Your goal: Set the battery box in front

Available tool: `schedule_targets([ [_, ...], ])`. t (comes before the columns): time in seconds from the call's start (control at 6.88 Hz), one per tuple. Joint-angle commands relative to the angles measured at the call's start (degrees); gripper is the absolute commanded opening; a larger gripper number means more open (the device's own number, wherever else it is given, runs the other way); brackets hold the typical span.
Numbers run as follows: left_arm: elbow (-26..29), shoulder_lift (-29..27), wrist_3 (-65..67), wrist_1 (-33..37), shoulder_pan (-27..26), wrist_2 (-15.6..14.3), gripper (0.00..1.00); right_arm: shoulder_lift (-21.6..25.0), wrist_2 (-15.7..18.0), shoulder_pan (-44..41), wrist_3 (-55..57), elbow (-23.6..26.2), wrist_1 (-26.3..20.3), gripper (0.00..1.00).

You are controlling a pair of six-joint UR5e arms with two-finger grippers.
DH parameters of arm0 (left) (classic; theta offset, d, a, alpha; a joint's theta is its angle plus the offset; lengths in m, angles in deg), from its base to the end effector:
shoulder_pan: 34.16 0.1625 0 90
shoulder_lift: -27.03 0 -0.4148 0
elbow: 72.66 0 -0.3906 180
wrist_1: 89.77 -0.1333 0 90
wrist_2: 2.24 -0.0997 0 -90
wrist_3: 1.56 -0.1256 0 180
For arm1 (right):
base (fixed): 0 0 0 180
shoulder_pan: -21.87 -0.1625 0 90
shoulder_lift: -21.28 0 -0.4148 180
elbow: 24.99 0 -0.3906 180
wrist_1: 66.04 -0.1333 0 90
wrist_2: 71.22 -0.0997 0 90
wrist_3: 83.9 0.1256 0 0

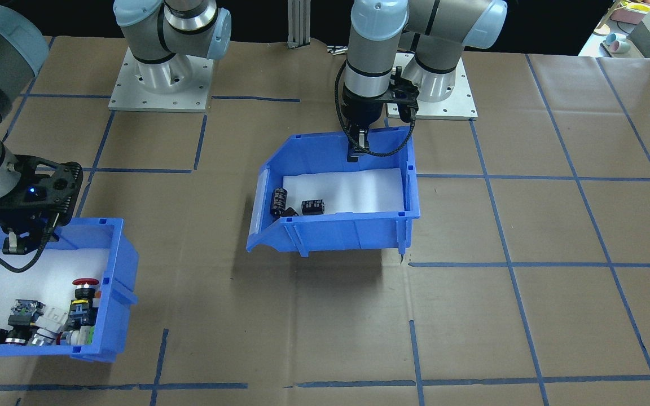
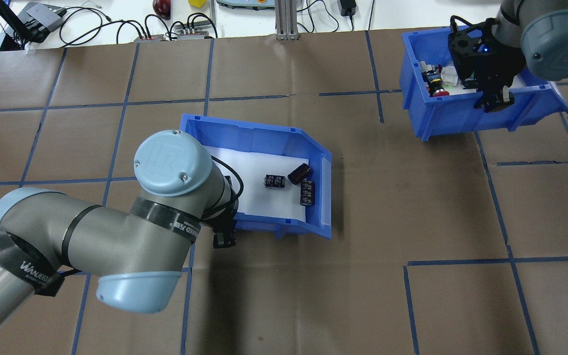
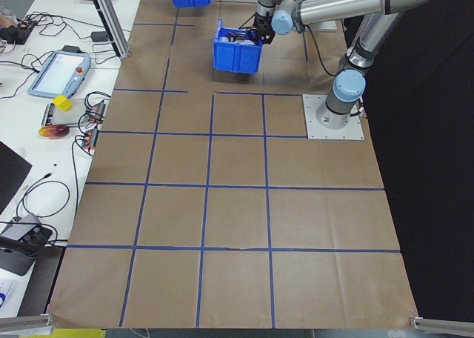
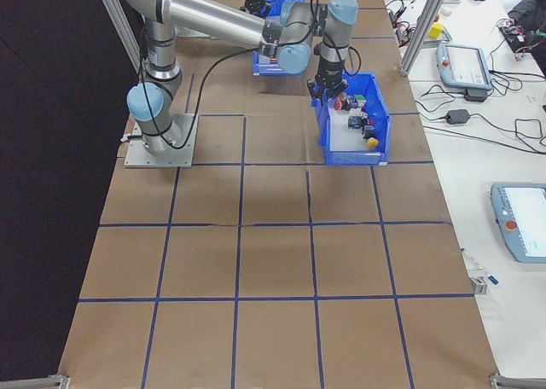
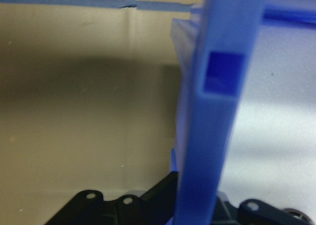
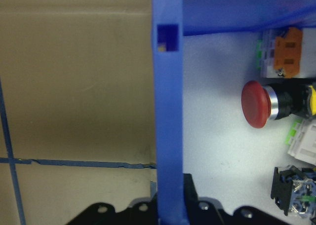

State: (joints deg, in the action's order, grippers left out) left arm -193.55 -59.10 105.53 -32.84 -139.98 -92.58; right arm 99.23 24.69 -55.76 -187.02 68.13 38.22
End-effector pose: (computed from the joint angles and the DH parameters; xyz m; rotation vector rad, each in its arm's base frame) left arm -0.2454 -0.3798 0.2845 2.1811 -2.1326 0.0850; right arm -0.0027 -0.5740 0.3394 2.2047 -2.1742 -0.1483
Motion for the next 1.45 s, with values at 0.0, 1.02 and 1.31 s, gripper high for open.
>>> schedule_targets([
  [0.0, 7.2, -6.73, -6.0, -0.16, 5.88, 2.71, 0.0, 5.16, -2.28, 3.35, -3.56, 8.0, 0.6, 0.06],
  [1.02, 33.76, -32.15, 1.36, -0.51, 4.49, 16.73, 0.01, 8.44, -2.56, 3.45, -4.46, 12.78, 0.95, 0.07],
  [1.31, 33.45, -34.01, 3.83, -0.42, 3.0, 16.69, 0.01, 8.44, -2.56, 3.45, -4.37, 12.79, 0.95, 0.07],
])
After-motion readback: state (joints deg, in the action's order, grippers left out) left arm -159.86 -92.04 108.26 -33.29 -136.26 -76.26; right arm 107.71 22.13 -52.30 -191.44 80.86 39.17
